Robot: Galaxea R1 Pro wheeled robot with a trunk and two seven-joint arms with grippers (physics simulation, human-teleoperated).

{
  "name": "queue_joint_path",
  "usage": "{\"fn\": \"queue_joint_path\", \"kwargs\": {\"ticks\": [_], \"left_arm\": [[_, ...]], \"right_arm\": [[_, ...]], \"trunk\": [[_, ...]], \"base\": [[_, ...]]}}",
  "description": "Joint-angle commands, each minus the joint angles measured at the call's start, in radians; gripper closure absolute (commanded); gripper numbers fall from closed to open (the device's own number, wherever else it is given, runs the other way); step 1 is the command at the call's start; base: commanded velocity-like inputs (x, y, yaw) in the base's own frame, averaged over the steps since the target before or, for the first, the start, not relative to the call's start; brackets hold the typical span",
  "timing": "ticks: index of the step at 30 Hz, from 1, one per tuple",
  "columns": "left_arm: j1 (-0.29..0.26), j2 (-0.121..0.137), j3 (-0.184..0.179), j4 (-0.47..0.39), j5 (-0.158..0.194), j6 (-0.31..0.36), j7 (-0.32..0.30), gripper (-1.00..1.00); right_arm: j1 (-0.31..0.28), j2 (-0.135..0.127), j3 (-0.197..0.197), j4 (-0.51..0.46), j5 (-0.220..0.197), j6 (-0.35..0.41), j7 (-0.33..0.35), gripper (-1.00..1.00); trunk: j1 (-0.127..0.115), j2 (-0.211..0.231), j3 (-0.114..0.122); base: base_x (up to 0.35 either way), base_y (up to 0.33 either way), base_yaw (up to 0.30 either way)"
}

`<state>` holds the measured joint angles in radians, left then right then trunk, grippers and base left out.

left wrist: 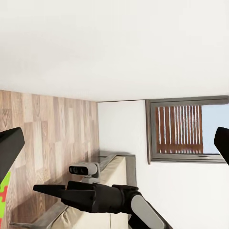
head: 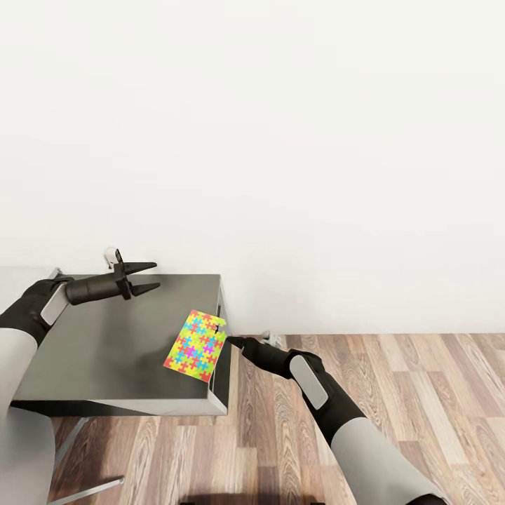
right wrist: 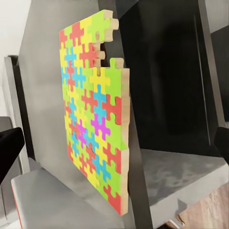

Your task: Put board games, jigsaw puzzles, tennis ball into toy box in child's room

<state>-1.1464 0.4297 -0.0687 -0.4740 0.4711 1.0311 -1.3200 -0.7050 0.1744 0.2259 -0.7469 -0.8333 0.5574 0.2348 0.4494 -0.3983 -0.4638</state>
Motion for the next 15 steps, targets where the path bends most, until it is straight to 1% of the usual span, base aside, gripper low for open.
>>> {"fn": "queue_joint_path", "kwargs": {"ticks": [1, 13, 15], "left_arm": [[-0.001, 0.001, -0.006, 0.001, 0.005, 0.007, -0.004, -1.00], [-0.001, 0.000, -0.006, 0.001, 0.005, 0.006, -0.004, -1.00], [-0.001, 0.000, -0.006, 0.001, 0.005, 0.006, -0.004, -1.00]], "right_arm": [[-0.001, 0.000, 0.000, 0.000, -0.001, 0.003, 0.001, -1.00], [-0.001, 0.000, 0.000, 0.000, -0.001, 0.001, 0.001, -1.00], [-0.001, 0.000, 0.000, 0.000, -0.001, 0.001, 0.001, -1.00]], "trunk": [[0.001, -0.002, -0.002], [0.001, -0.002, -0.002], [0.001, -0.002, -0.002]], "base": [[0.008, 0.000, 0.000], [0.002, 0.000, 0.000], [0.073, 0.000, 0.000]]}}
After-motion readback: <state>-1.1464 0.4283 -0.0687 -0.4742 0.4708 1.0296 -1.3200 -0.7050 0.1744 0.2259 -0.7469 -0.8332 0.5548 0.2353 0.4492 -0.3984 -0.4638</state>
